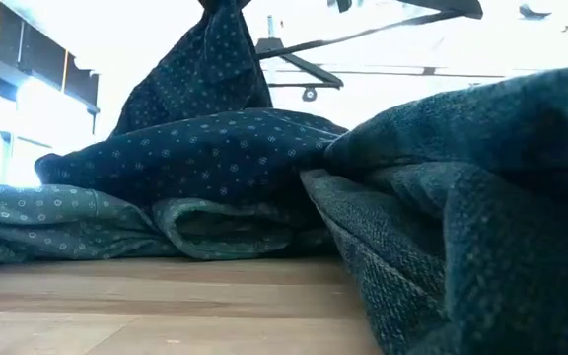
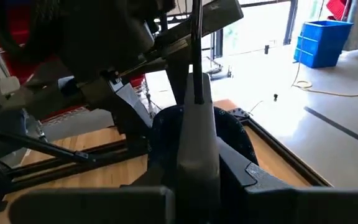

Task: Hang clothes
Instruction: Insert the hanger into the blue polo shirt

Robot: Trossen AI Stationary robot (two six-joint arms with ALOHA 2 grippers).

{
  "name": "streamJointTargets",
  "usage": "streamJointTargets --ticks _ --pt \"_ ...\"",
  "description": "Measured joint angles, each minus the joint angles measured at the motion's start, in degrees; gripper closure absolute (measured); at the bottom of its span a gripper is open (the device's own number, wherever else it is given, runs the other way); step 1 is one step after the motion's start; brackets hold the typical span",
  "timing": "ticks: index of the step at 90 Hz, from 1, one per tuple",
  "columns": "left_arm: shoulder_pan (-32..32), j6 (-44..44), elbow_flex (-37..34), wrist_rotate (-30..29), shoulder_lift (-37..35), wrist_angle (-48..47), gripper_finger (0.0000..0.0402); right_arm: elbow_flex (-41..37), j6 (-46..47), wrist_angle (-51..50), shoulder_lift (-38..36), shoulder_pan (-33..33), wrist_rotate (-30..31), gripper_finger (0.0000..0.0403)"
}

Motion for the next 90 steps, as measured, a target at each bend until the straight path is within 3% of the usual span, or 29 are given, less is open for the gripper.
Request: streamJointTargets --ticks 26,56,77,90 --pt "-2.3 -2.4 0.0 -0.9 -0.7 -2.4 0.0277 0.1 0.5 -1.7 -0.2 0.2 -1.5 0.0373" --pt "-2.3 -2.6 0.0 4.0 -0.7 -2.5 0.0266 0.1 0.1 -2.0 -0.2 0.2 -4.3 0.0373" --pt "-3.1 -3.0 0.0 2.1 -0.7 -2.5 0.0273 0.1 -1.1 -2.1 -0.2 0.4 -5.2 0.0373" --pt "-3.2 -6.4 0.0 4.8 -0.8 -2.4 0.0275 0.1 -1.2 -2.7 -0.3 0.6 -6.1 0.0373"
